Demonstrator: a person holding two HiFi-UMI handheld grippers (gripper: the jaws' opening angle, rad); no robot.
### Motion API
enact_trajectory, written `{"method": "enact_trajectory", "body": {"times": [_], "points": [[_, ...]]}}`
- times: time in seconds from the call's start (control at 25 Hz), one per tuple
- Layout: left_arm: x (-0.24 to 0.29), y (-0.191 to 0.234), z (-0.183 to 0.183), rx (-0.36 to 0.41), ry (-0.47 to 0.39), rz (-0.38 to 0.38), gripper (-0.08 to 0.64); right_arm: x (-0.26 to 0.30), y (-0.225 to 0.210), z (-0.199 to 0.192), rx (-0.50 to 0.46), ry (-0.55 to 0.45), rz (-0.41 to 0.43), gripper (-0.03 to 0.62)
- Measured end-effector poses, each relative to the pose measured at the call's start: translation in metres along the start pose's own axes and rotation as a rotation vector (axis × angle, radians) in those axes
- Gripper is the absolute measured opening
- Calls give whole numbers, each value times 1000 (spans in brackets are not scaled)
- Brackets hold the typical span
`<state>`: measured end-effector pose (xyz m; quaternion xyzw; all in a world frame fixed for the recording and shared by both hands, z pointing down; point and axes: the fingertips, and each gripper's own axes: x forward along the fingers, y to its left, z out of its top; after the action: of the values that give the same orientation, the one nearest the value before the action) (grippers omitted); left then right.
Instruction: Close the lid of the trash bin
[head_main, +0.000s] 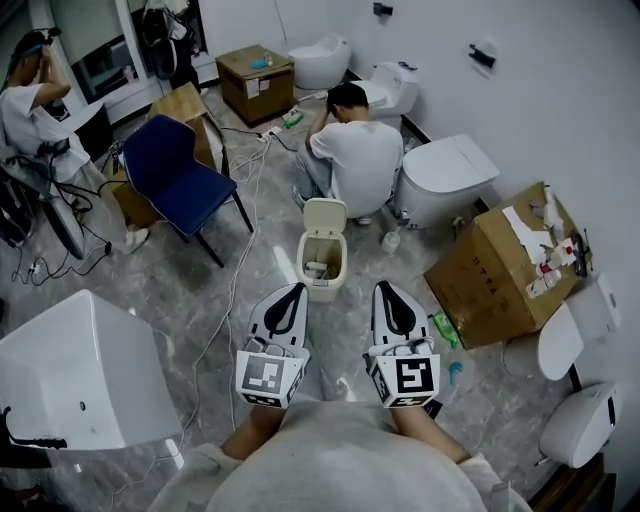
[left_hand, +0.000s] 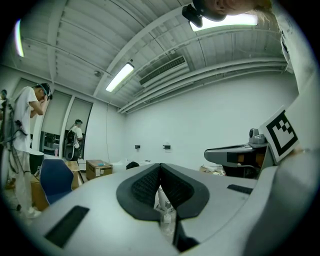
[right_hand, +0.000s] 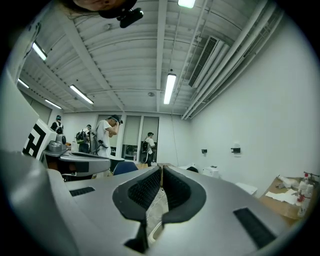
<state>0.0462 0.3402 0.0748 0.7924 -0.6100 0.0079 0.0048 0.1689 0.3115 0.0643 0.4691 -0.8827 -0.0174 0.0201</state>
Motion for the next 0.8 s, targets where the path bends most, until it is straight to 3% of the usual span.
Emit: {"method": "enact_trajectory", "body": {"times": [0.4, 0.8], "points": [[140, 114, -1, -3, 38, -57, 20, 171, -29, -4, 15, 37, -52, 37], [266, 194, -4, 18, 73, -172, 20, 310, -67, -4, 22, 49, -137, 37]]}}
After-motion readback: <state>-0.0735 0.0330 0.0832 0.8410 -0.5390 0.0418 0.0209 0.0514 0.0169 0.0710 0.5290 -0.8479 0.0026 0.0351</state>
